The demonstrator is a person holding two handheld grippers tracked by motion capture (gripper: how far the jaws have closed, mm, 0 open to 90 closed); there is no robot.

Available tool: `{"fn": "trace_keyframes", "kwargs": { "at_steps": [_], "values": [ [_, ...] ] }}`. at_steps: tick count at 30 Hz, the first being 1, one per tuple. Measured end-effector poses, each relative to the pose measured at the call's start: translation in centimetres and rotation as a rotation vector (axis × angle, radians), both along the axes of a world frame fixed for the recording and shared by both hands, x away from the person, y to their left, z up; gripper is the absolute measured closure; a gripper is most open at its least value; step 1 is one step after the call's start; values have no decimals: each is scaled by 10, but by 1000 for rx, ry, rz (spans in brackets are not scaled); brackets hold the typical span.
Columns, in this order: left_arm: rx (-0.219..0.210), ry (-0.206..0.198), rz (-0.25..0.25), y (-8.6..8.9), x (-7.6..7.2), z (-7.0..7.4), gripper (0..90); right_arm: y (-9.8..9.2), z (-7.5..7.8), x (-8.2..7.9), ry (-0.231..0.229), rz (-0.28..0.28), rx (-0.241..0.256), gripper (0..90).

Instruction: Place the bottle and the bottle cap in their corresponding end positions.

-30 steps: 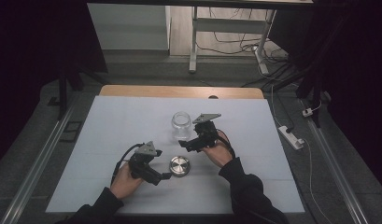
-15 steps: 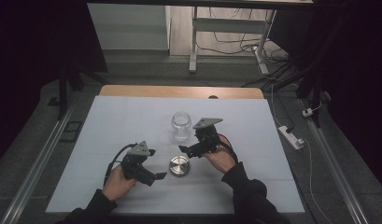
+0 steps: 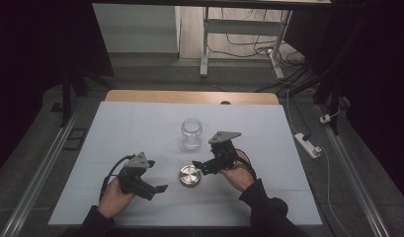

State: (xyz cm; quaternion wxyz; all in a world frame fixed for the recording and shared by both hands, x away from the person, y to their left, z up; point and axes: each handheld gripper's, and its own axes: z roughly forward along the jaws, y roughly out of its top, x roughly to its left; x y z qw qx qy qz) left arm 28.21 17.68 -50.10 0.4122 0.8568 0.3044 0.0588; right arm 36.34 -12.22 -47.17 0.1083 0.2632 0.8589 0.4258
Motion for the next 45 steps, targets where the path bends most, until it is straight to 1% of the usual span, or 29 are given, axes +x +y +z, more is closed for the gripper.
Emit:
{"fn": "trace_keyframes", "kwargs": {
  "at_steps": [2, 3, 6, 11, 18, 23, 27, 36, 41, 45],
  "values": [
    [-6, 21, 6, 3, -2, 1, 0, -2, 0, -3, -2, -2, -1, 0],
    [-11, 23, 7, 5, -3, 2, 0, -3, 0, -5, -3, -1, -2, 0],
    [-13, 19, 12, 10, -6, 4, 0, -8, 0, -10, -8, -1, -5, 0],
    [-28, 7, 36, 20, -12, 6, 0, -16, 0, -17, -8, -8, -1, 0],
    [-54, 29, 74, 34, -19, 8, 1, -28, 0, -27, 2, -18, -1, 0],
    [-67, 21, 100, 46, -26, 8, 2, -37, 1, -33, 3, -30, 1, 0],
    [-72, 16, 121, 54, -31, 8, 3, -45, 0, -38, -8, -44, -8, 0],
    [-72, -7, 184, 75, -46, 5, 0, -66, -3, -48, -38, -79, -18, 0],
    [-72, -12, 220, 87, -54, 2, 0, -78, -5, -54, -45, -103, -18, 0],
    [-69, -15, 247, 95, -61, 0, 0, -88, -7, -58, -43, -125, -15, 0]
  ]
}}
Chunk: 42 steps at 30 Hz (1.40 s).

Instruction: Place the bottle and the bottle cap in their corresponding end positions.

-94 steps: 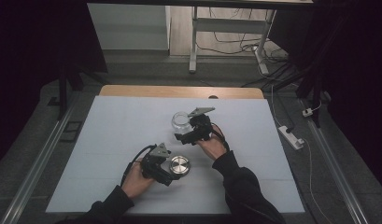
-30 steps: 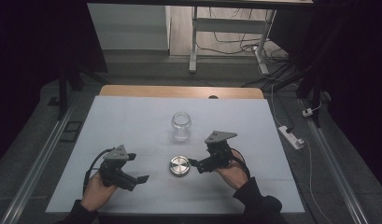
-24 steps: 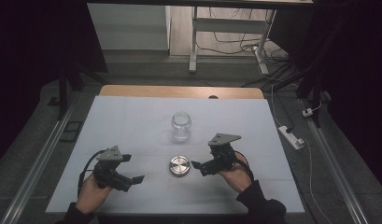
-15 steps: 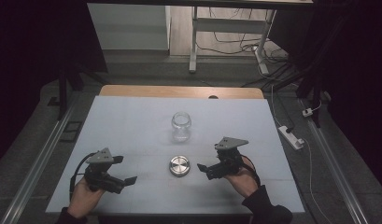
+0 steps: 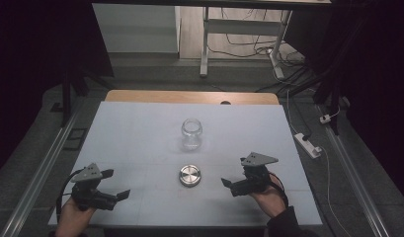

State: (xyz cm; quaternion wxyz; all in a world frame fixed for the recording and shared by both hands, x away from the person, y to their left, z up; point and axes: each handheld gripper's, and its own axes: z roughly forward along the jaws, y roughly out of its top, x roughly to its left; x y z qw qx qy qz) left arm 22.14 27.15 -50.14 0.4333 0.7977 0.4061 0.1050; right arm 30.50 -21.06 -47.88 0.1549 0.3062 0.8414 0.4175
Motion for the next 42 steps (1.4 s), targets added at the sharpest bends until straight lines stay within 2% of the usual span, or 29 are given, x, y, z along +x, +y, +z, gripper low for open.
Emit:
{"fn": "trace_keyframes", "kwargs": {
  "at_steps": [8, 19, 27, 33, 42],
  "values": [
    [-17, 9, 50, 15, -13, -4, 0, -21, -4, -12, -22, -63, -30, 0],
    [-27, 14, 109, 33, -32, -9, 0, -53, -6, -28, -5, -147, 18, 0],
    [-28, 41, 138, 41, -39, -16, 0, -70, -9, -42, 13, -191, 24, 0],
    [-9, 50, 145, 43, -44, -19, 0, -82, -12, -49, 39, -223, 31, 0],
    [42, 79, 172, 43, -50, -25, 0, -90, -16, -54, 86, -252, 2, 0]
  ]
}}
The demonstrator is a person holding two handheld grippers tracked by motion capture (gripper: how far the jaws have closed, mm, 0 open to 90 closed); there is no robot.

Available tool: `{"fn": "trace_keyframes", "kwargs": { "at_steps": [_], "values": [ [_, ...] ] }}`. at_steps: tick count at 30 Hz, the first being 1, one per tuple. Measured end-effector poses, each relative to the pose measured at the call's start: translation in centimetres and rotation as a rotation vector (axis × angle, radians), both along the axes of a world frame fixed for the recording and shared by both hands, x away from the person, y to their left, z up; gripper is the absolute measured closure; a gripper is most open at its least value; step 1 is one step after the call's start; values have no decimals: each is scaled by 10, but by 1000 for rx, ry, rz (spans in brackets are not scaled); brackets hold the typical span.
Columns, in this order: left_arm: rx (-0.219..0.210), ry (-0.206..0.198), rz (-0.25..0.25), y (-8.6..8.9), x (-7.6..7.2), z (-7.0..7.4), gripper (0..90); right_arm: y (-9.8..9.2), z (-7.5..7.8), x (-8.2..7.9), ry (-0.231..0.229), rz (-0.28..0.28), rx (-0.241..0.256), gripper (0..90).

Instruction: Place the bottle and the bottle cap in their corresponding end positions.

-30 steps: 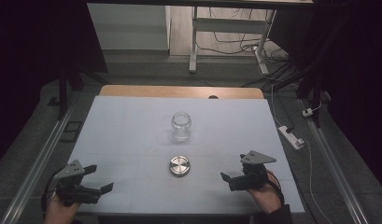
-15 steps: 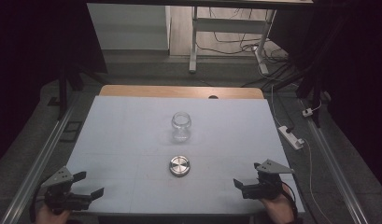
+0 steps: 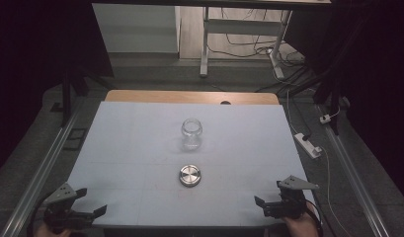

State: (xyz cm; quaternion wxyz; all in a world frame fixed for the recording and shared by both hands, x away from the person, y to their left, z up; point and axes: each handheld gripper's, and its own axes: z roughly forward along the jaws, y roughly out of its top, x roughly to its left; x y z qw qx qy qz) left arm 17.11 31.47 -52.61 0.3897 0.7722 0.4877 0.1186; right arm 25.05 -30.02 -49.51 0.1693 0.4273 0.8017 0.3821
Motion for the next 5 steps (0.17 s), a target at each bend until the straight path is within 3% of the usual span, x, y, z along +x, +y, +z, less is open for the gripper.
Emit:
{"fn": "trace_keyframes", "kwargs": {
  "at_steps": [5],
  "values": [
    [8, 16, 4, -1, 1, 0, 0, -2, -1, 1, 19, -6, 7, 0]
  ]
}}
